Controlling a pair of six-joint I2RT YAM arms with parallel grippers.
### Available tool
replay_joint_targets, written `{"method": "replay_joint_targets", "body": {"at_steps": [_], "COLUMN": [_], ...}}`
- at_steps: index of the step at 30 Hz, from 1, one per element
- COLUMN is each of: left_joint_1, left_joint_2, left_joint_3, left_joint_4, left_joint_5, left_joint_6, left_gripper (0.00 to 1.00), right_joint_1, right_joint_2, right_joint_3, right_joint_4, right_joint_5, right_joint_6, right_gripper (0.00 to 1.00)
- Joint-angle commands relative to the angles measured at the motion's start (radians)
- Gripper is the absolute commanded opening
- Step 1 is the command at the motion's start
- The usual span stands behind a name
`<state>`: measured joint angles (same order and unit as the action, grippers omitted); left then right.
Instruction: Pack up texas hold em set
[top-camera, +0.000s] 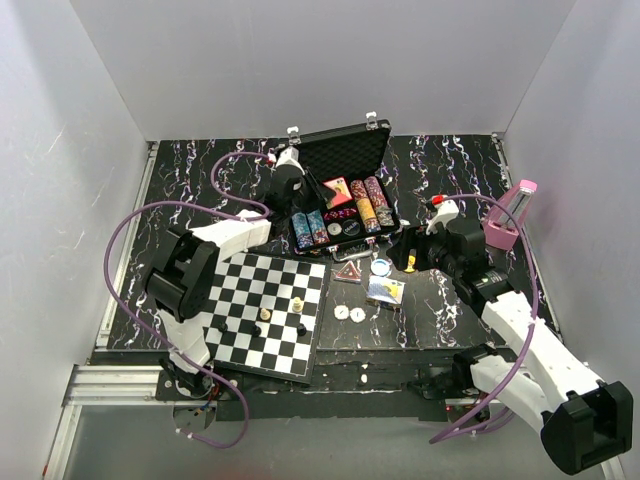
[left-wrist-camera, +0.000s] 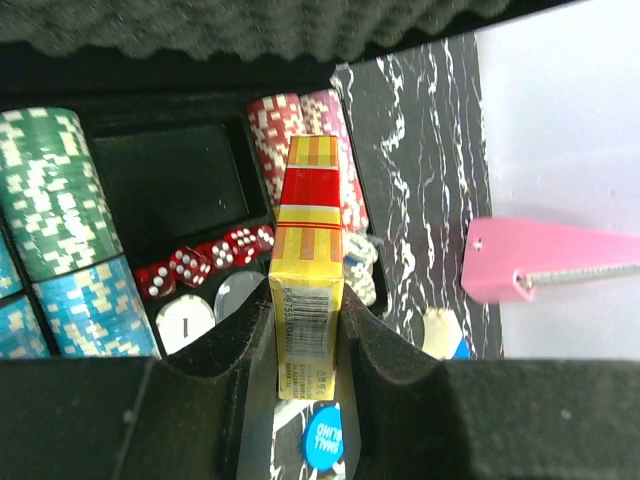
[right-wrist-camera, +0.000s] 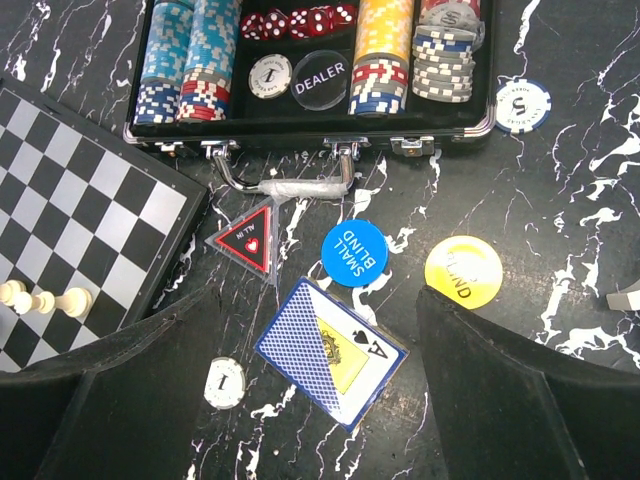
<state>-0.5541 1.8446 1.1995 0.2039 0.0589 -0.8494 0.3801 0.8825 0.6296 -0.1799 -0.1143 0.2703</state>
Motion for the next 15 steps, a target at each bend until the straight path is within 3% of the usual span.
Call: {"method": "replay_joint_targets", "body": {"at_steps": [1, 15], "left_joint_1": [0.005, 0.011], "left_joint_2": [0.008, 0.105], "left_joint_3": [0.032, 0.133], "left_joint_4": [0.062, -0.081], "left_joint_5": [-0.116, -0.137], "left_joint_6": [-0.066, -0.105], "left_gripper": [0.0, 0.0], "right_joint_1": [-0.004, -0.004], "right_joint_2": [-0.031, -0.033], "right_joint_3": [-0.013, -0.021], "right_joint_4": [0.02, 0.016], "right_joint_5": [0.001, 0.001], "right_joint_6": [0.01, 0.003], "right_gripper": [0.85, 0.85]}}
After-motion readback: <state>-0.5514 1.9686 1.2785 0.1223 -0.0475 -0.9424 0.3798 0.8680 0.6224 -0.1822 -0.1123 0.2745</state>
